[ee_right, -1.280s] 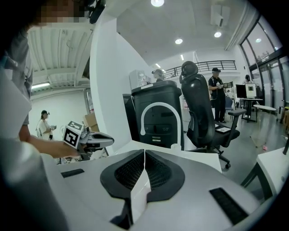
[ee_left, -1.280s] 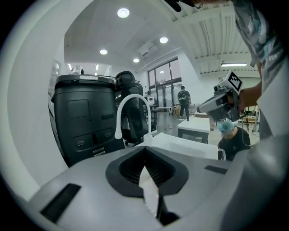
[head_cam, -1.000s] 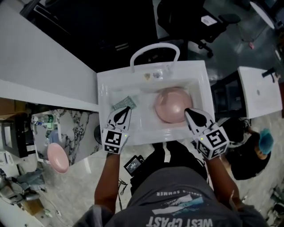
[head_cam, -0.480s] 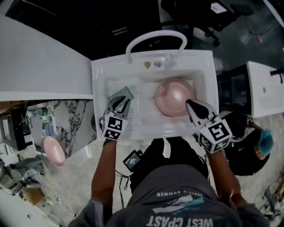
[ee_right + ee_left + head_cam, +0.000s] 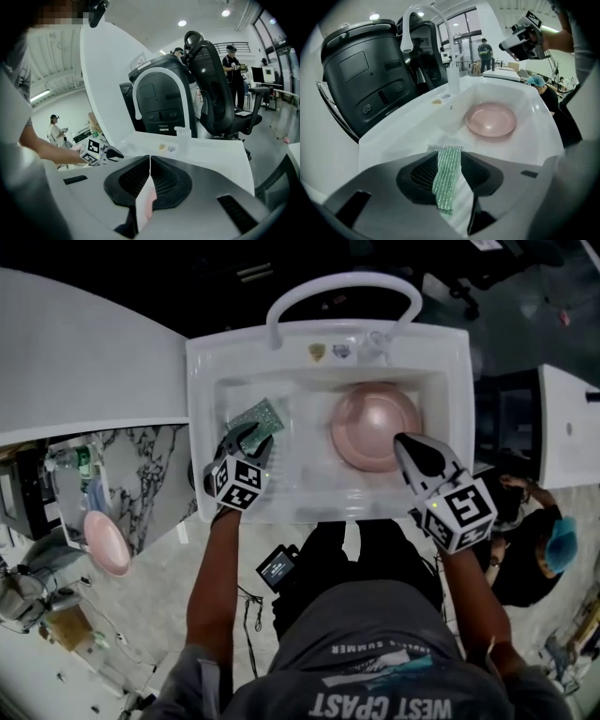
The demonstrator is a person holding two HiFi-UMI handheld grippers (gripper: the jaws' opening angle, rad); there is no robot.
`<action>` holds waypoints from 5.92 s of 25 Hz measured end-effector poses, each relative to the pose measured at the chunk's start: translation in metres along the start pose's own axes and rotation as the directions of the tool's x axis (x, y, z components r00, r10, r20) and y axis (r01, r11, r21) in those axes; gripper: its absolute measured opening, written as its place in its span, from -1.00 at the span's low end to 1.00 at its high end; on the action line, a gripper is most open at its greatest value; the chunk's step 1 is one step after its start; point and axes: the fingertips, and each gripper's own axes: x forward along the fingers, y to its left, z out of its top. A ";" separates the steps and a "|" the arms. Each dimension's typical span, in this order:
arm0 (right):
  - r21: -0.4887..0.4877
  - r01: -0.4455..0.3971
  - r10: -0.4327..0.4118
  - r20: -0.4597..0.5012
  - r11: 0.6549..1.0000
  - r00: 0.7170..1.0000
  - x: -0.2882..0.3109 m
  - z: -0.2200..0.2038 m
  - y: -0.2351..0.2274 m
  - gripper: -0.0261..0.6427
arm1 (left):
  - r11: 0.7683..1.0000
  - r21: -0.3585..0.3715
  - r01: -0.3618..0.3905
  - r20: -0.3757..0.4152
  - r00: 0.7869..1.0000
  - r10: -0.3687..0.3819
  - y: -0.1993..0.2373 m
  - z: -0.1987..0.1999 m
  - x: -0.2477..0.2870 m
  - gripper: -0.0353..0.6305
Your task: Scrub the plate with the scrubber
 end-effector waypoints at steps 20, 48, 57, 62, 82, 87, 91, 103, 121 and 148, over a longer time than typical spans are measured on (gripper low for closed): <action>0.022 -0.032 0.033 -0.048 0.999 0.998 0.025 -0.017 -0.002 -0.83 | 1.000 0.024 0.010 -0.023 1.000 -0.009 0.007 -0.019 0.034 -0.41; -0.003 0.127 -0.124 -0.240 0.992 0.963 0.050 -0.107 -0.067 -0.83 | 0.982 -0.134 -0.130 0.198 0.968 0.155 0.025 0.044 -0.032 -0.76; 0.371 0.402 -0.228 -0.431 0.837 0.873 0.039 -0.187 -0.121 -0.55 | 0.969 -0.187 -0.164 0.268 0.940 0.211 0.024 0.065 -0.057 -0.76; 0.565 0.531 -0.258 -0.493 0.632 0.831 0.027 -0.218 -0.143 -0.44 | 0.966 -0.201 -0.162 0.289 0.932 0.217 0.019 0.071 -0.066 -0.76; 0.544 0.741 -0.249 -0.712 0.395 0.656 0.040 -0.267 -0.165 -0.36 | 0.962 -0.233 -0.140 0.381 0.897 0.223 0.006 0.091 -0.087 -0.75; 0.552 0.735 -0.187 -0.735 0.393 0.652 0.047 -0.282 -0.164 -0.36 | 0.961 -0.243 -0.134 0.392 0.892 0.224 0.005 0.094 -0.086 -0.75; 0.524 0.755 -0.176 -0.763 0.395 0.622 0.052 -0.291 -0.167 -0.43 | 0.960 -0.248 -0.133 0.409 0.883 0.228 0.004 0.101 -0.090 -0.75; 0.600 0.612 -0.153 -0.638 0.516 0.755 0.049 -0.261 -0.149 -0.81 | 0.983 -0.155 -0.096 0.444 0.882 0.156 -0.016 0.126 -0.097 -0.75; 0.661 0.341 -0.142 -0.337 0.668 0.931 0.011 -0.150 -0.093 -0.81 | 0.999 -0.008 -0.044 0.493 0.869 0.043 -0.065 0.181 -0.133 -0.75; 0.721 0.129 -0.056 -0.124 0.681 0.991 -0.040 -0.070 -0.022 -0.80 | 0.871 0.487 0.063 0.318 0.916 -0.244 -0.181 0.238 -0.074 -0.73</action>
